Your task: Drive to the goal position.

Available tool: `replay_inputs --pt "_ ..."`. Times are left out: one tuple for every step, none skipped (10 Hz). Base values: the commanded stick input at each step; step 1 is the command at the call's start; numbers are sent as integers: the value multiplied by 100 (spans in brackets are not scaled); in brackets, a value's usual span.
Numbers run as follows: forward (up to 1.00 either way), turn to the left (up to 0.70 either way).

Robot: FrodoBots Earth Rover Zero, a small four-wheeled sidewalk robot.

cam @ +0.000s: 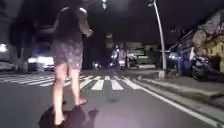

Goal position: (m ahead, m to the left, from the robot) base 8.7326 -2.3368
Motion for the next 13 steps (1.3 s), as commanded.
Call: replay_inputs --pt "100 0" --pt "100 0" --pt "100 0" --pt "100 0" --pt "100 0" --pt "100 0" --pt "100 0" --pt "100 0" --pt "100 0" --pt "100 0" --pt "100 0" --pt "100 0" --pt "100 0"
